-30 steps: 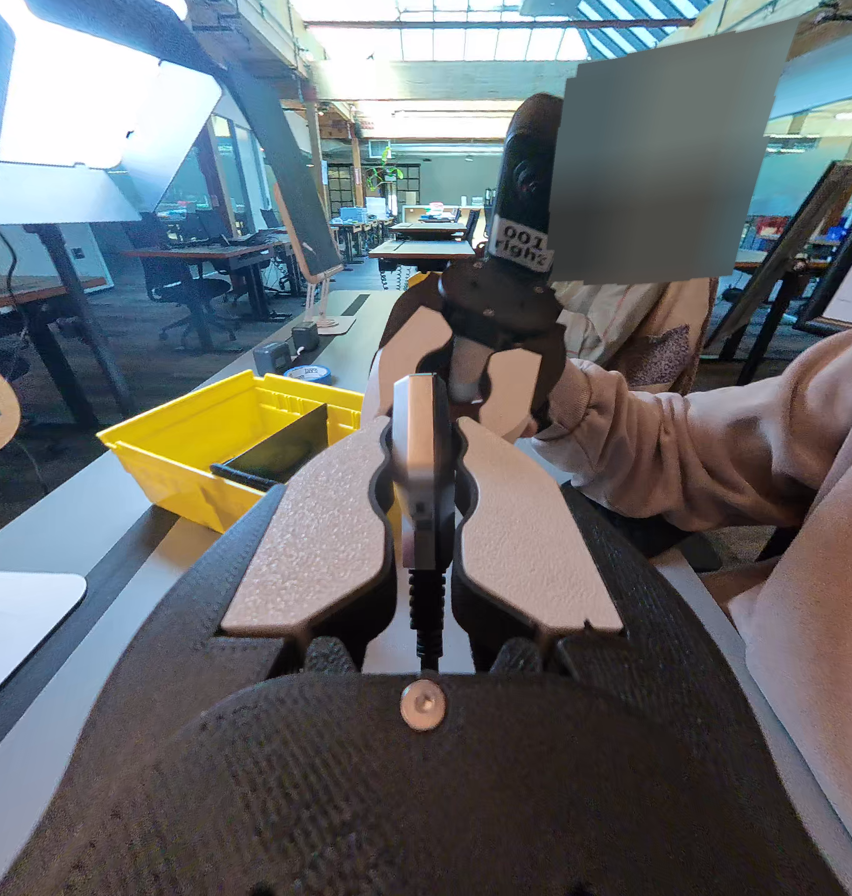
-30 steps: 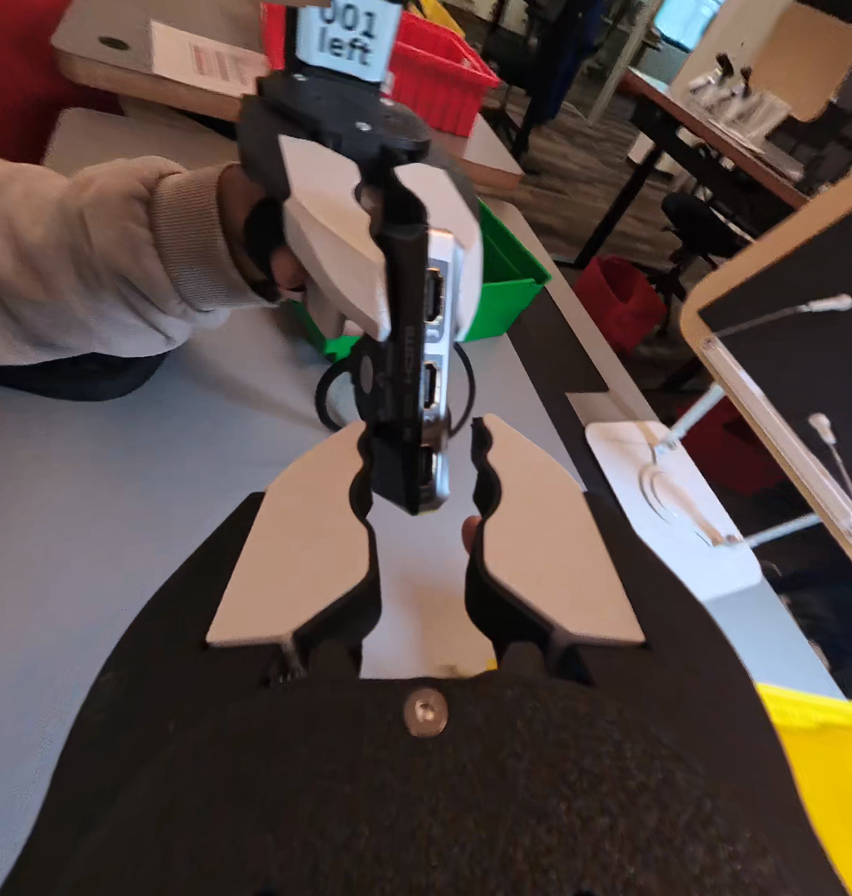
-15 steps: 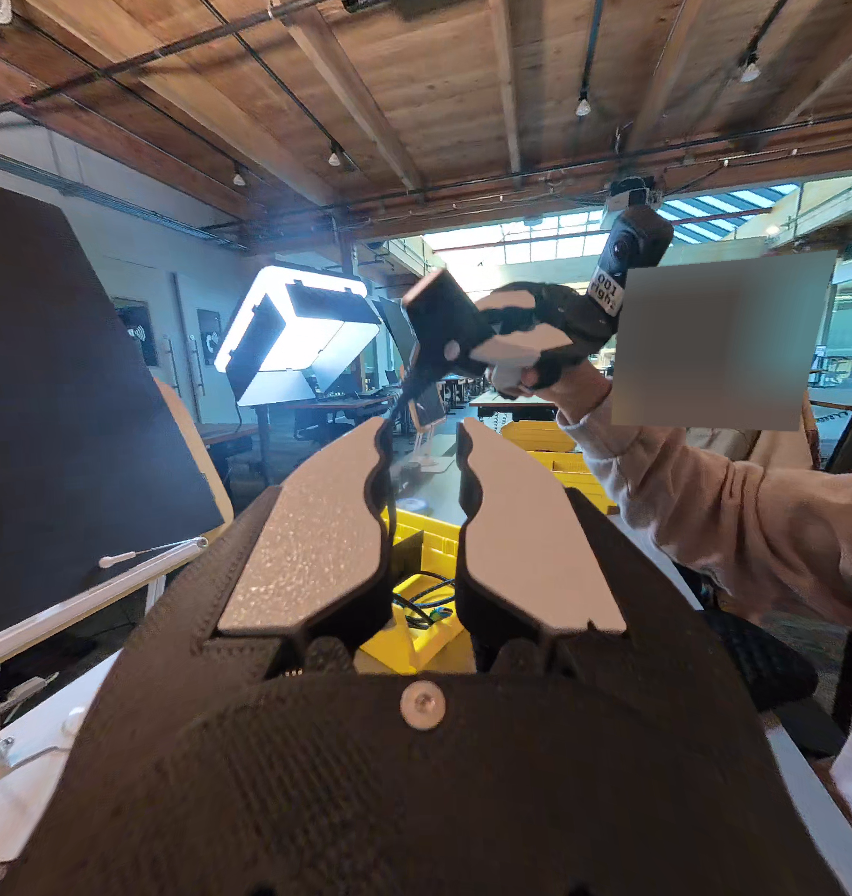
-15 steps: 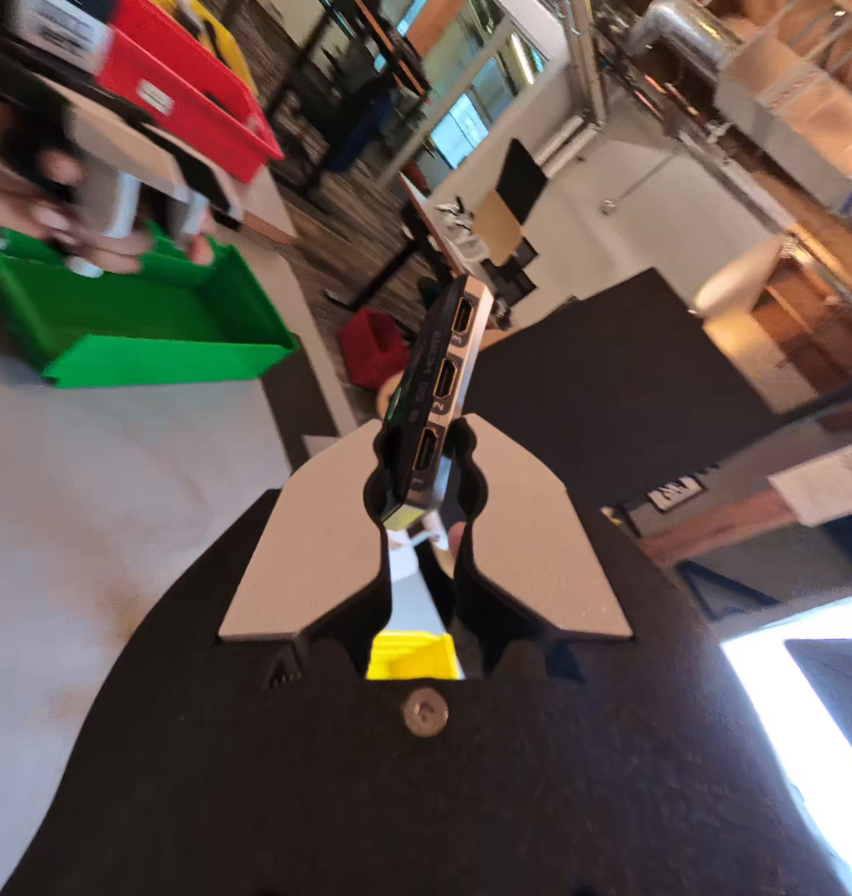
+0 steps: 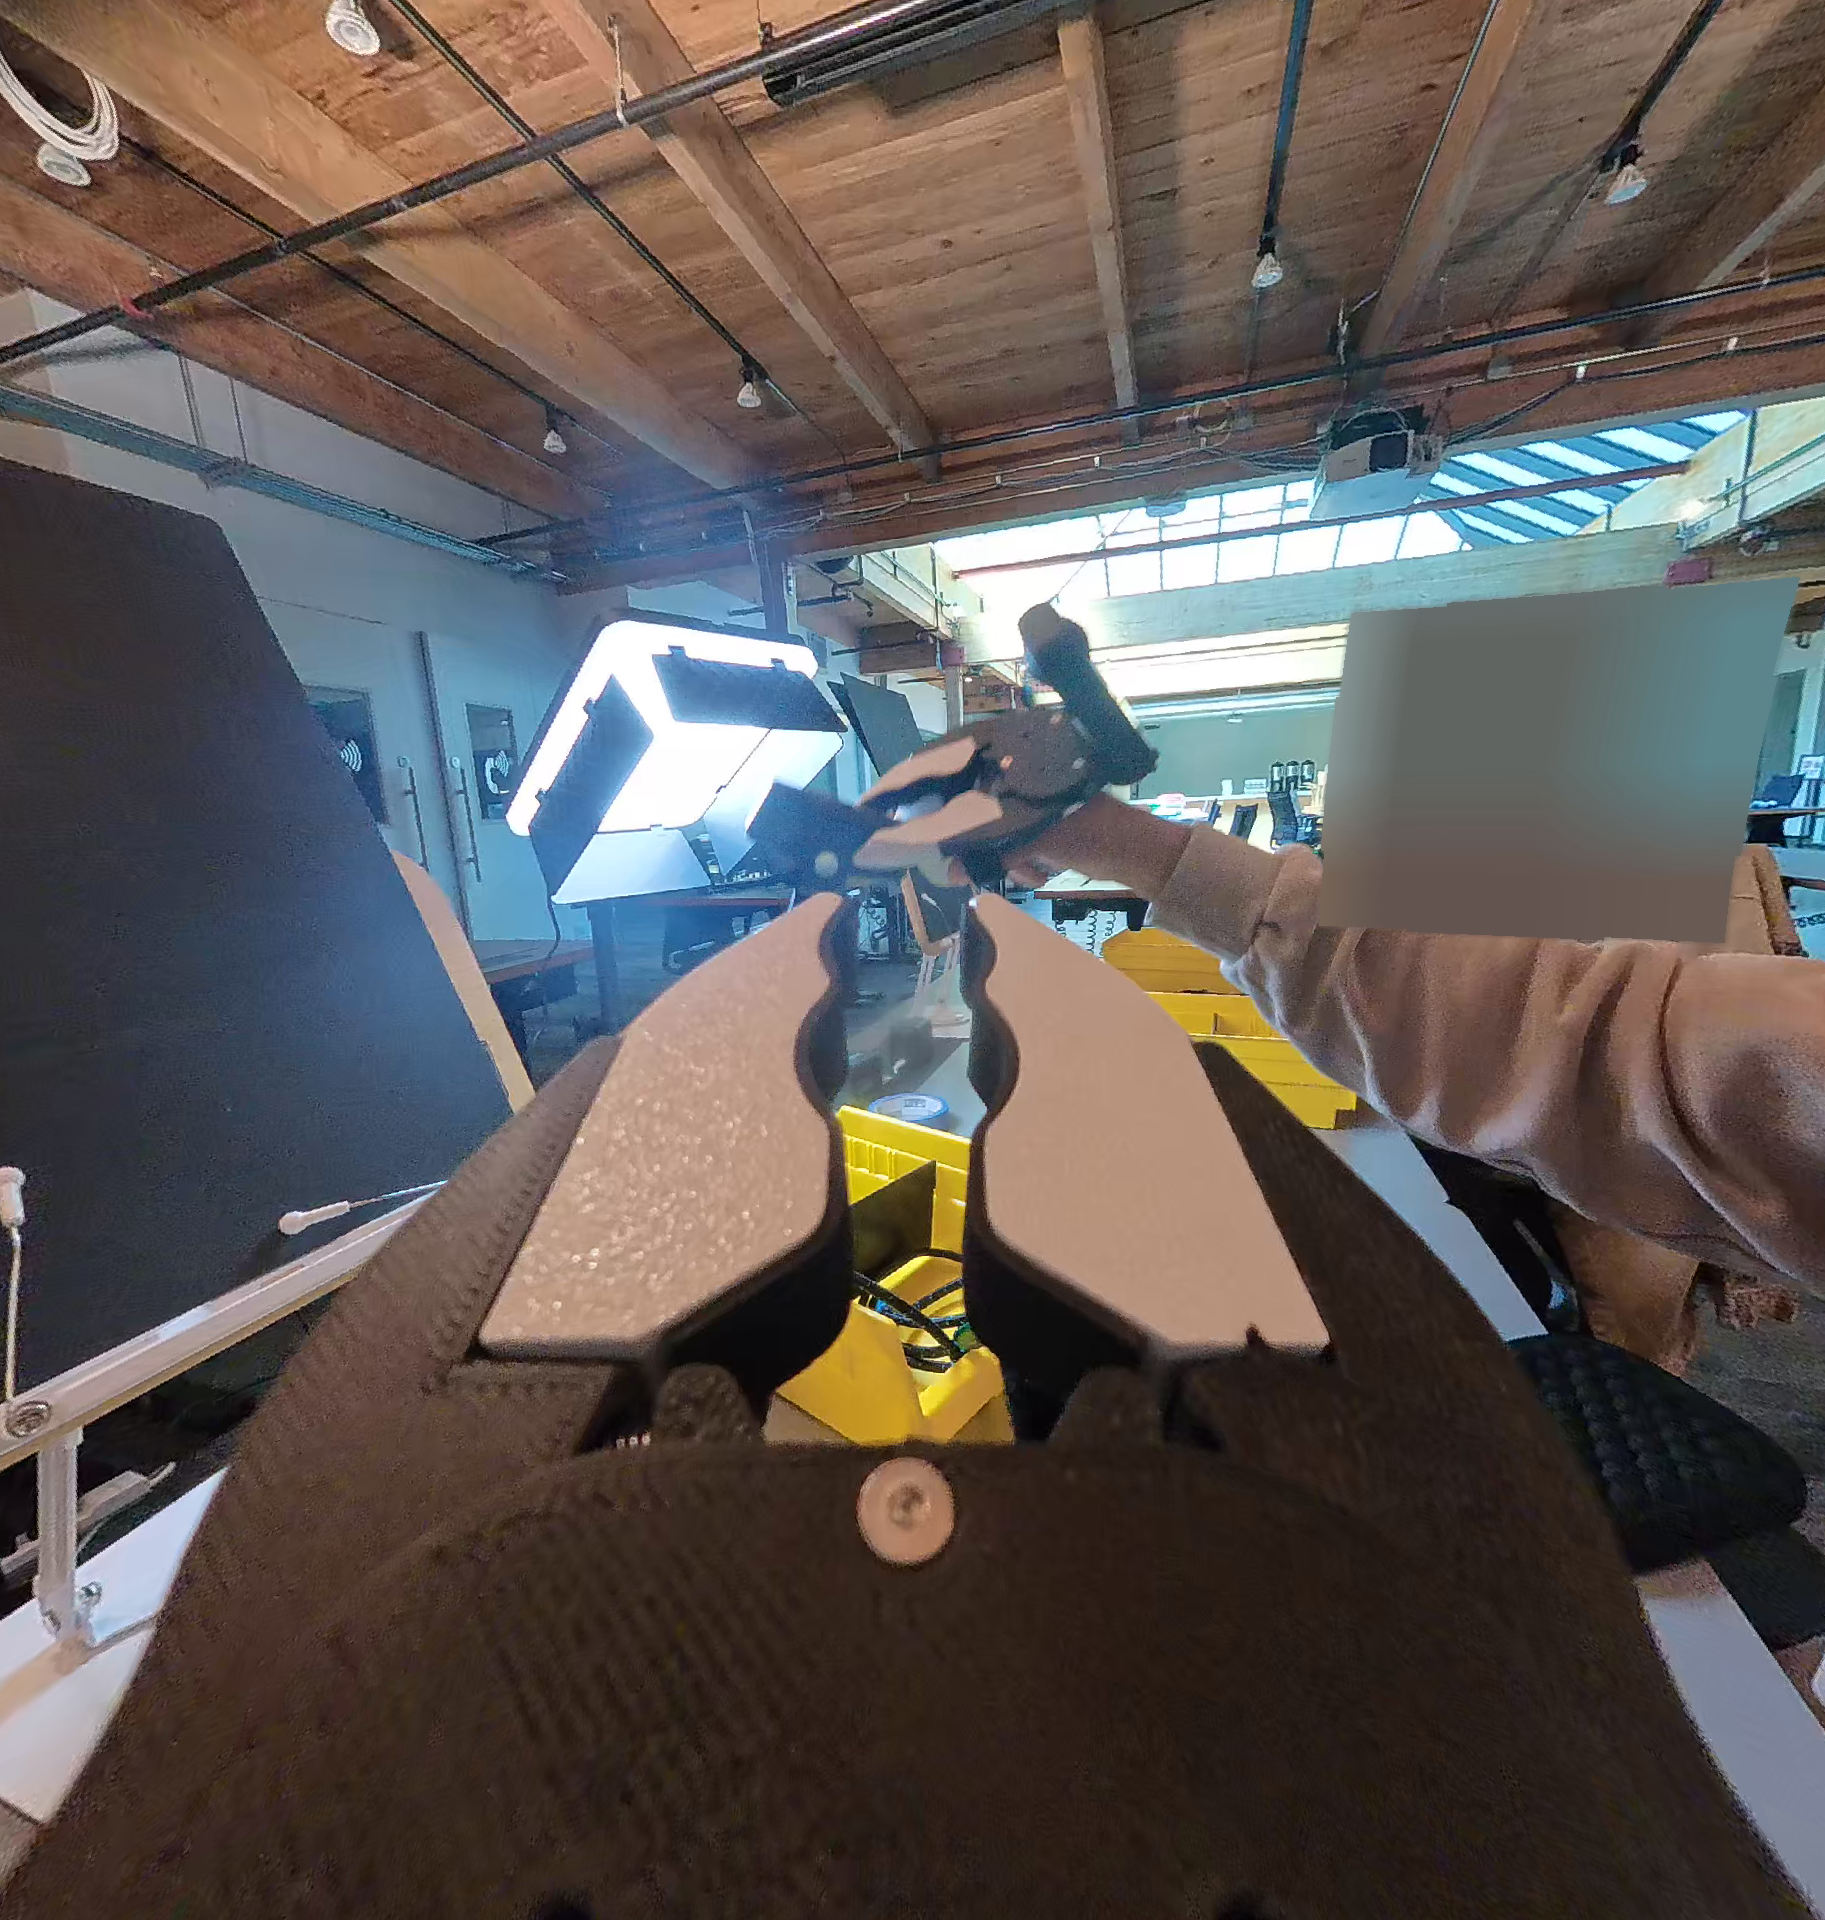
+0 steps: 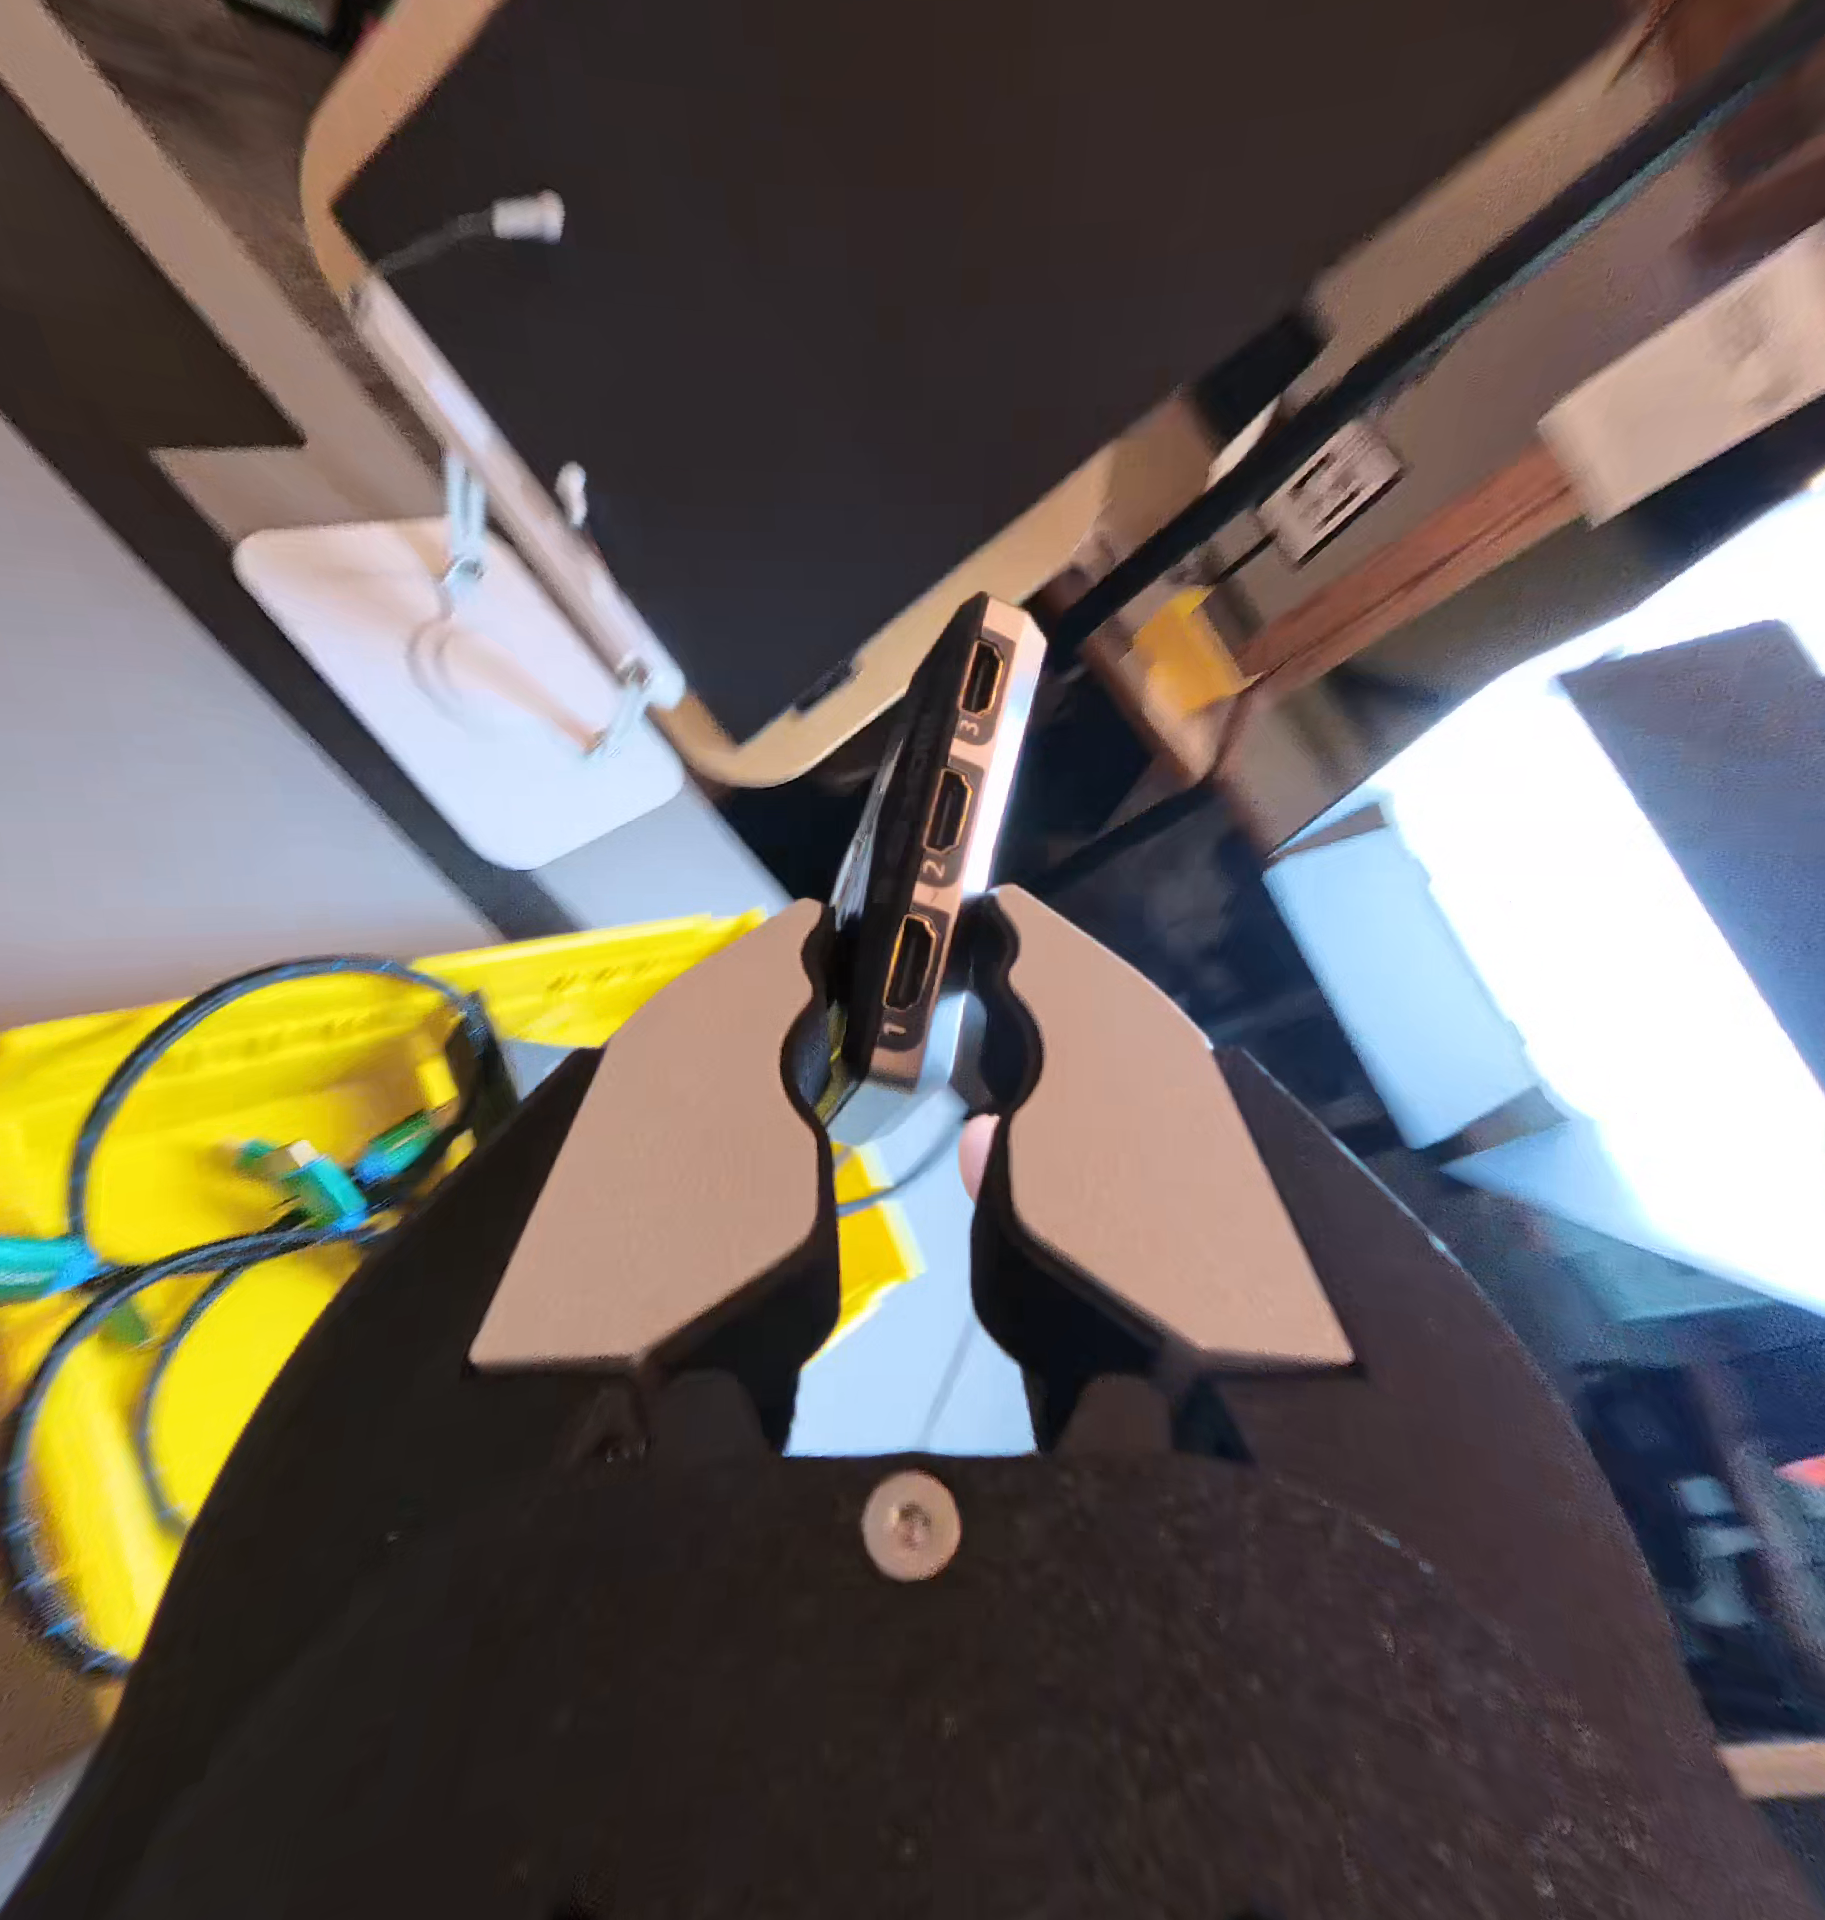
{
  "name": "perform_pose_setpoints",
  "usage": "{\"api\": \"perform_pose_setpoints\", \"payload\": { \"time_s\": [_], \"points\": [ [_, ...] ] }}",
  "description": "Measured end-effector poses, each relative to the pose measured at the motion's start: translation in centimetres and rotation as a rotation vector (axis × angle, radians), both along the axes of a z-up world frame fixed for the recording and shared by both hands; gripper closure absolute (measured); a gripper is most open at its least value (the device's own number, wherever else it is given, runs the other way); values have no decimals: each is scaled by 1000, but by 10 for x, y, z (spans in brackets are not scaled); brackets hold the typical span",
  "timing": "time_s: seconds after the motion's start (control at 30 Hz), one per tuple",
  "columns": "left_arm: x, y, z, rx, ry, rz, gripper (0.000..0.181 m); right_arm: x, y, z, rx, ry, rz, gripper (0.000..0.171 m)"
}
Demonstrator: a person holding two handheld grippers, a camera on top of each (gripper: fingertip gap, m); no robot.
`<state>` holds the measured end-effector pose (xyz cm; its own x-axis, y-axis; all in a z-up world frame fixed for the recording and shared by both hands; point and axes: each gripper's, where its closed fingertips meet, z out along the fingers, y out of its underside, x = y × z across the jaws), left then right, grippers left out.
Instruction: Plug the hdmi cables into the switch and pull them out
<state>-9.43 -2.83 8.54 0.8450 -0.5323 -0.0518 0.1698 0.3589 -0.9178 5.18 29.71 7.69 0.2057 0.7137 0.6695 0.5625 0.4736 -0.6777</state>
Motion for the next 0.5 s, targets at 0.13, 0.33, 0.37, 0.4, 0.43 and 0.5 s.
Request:
{"api": "perform_pose_setpoints", "payload": {
  "time_s": [0.13, 0.33, 0.37, 0.4, 0.43, 0.5],
  "points": [
    [2, 6, -6, -23, -5, -13, 164, -2, 25, -78, -388, -47, -15, 147],
    [5, 17, -19, -68, 48, -1, 165, -15, 55, -145, -711, 14, -78, 150],
    [5, 19, -21, -76, 47, -2, 166, -15, 63, -158, -710, -11, -123, 148],
    [5, 21, -23, -82, 46, -4, 166, -16, 70, -172, -713, -31, -163, 147],
    [5, 23, -25, -90, 44, -8, 166, -17, 77, -185, -716, -51, -207, 146],
    [7, 27, -29, -107, 47, -17, 166, -16, 95, -206, -671, -87, -323, 143]
  ]
}}
